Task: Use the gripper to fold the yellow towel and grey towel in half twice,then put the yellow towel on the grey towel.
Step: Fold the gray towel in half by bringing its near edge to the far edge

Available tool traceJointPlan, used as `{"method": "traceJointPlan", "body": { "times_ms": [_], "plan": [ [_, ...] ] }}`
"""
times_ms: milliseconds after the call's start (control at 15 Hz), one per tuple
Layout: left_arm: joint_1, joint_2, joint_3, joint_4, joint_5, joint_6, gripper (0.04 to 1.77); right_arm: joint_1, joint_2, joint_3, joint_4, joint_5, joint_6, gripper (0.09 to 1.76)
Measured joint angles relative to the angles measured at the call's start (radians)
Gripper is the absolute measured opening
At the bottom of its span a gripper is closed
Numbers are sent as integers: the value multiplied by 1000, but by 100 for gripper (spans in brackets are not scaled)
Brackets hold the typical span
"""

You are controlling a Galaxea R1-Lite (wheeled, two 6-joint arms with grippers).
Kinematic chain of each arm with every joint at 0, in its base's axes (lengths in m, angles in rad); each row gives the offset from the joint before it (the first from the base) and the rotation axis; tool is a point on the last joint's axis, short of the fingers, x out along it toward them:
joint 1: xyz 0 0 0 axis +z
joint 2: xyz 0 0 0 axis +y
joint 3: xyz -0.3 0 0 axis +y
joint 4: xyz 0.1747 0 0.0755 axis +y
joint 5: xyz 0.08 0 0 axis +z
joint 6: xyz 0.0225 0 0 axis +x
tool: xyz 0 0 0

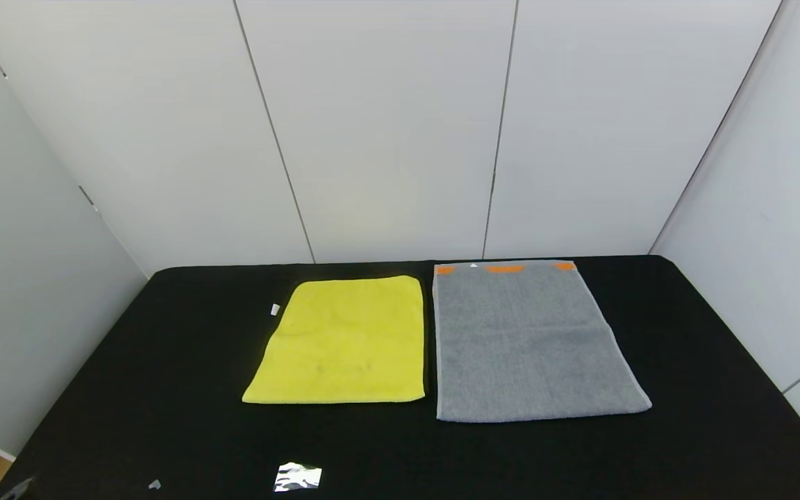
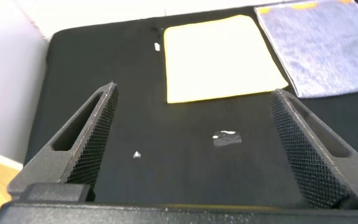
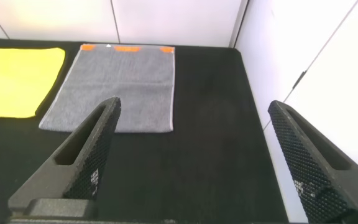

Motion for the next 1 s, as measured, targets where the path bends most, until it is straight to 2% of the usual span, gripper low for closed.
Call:
{"method": "traceJointPlan", "body": {
  "times_ms": [133, 267, 467, 1000],
  "plan": [
    [-4, 107, -78, 15, -28, 24, 172, 1, 86, -49, 1, 3, -3, 171],
    [-37, 211, -163, 51, -56, 37, 172, 4, 181, -91, 0, 5, -3, 171],
    [-150, 370, -272, 92, -50, 41, 172, 7, 319, -139, 1, 6, -4, 171],
    [-457, 798, -520, 141, 40, 41, 172, 8, 686, -205, -1, 4, -7, 171]
  ]
}}
